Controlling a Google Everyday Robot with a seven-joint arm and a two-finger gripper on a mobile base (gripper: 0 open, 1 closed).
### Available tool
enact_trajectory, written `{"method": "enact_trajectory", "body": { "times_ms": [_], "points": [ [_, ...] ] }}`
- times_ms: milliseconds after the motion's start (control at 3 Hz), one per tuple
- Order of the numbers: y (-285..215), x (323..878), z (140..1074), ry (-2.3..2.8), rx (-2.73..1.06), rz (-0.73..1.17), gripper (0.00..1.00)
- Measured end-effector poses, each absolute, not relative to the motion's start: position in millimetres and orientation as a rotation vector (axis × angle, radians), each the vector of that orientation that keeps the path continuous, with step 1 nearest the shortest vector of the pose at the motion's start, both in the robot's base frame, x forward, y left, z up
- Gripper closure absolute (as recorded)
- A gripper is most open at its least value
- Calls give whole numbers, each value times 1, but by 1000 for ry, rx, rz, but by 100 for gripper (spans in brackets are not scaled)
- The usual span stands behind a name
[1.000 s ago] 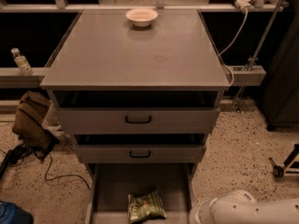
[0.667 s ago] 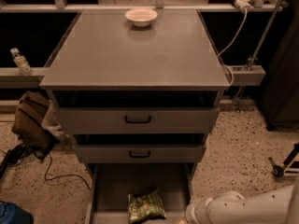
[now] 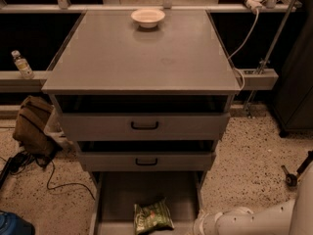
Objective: Pick green jalapeno chip bag from bottom drawer and place on counter
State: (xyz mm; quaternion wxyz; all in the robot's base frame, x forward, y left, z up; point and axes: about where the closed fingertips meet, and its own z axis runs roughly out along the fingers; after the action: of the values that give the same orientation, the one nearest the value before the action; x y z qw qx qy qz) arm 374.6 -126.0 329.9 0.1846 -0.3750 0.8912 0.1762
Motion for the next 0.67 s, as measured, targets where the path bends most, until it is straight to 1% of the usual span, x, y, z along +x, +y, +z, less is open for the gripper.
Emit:
{"method": "enact_trajectory", "body": {
  "times_ms": [333,667],
  "points": [
    [-119,389,313,2436,-1046,503,0],
    [-109,432,287,2280,-1031,455,0]
  ]
}}
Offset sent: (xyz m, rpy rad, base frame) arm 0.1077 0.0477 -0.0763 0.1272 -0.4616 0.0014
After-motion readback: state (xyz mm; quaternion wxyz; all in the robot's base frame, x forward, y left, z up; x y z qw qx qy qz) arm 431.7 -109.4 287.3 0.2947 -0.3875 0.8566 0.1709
